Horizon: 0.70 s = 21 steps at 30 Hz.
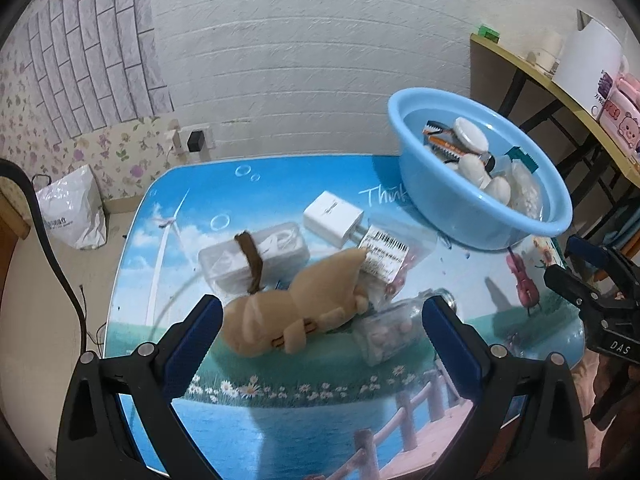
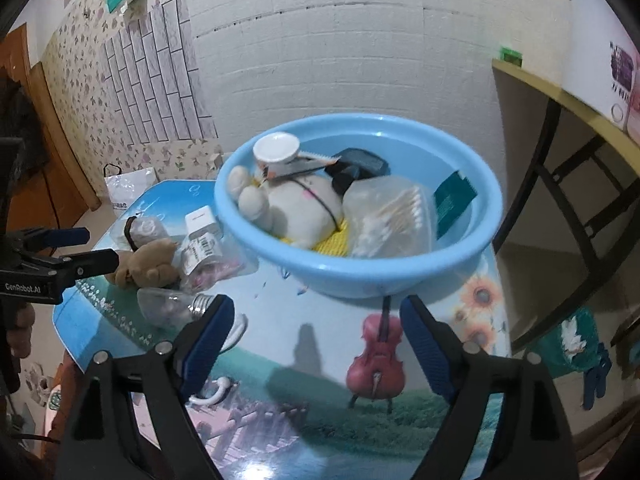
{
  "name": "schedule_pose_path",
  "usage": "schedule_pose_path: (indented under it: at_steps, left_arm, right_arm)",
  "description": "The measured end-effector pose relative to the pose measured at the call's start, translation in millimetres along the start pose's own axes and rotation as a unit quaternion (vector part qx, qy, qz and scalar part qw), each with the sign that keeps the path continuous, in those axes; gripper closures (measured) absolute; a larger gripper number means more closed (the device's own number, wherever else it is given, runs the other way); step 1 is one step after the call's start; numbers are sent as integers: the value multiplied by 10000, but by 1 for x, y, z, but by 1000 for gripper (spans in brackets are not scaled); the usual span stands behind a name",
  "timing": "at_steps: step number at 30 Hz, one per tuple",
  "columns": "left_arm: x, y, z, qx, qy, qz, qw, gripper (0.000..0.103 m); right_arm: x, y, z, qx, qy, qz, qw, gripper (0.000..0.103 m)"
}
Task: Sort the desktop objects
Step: 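Withdraw both tools from the basin back toward the table items, then grasp the white cable on the table with the right tool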
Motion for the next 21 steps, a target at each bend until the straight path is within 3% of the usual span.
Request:
schedule_pose_path:
  at_steps: [10, 21]
  left_arm:
    - [-12, 28, 3, -160, 44, 85, 9998, 3]
    - [-25, 43, 6, -246, 92, 16, 9997, 3]
  right_arm:
    - [-30, 25, 20, -462, -496, 28, 9977, 17]
    - [-44, 32, 26, -606, -611, -48, 9963, 17]
Point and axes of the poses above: each gripper's, at about its wrist camera, not at the fingertips, and z roughly the way its jaws point, x to its right, y to its underside, the point moved 2 cm from there along z, roughly the way its jaws point, and after that the axes turned 12 degrees about -z, right-handed, at the moved point
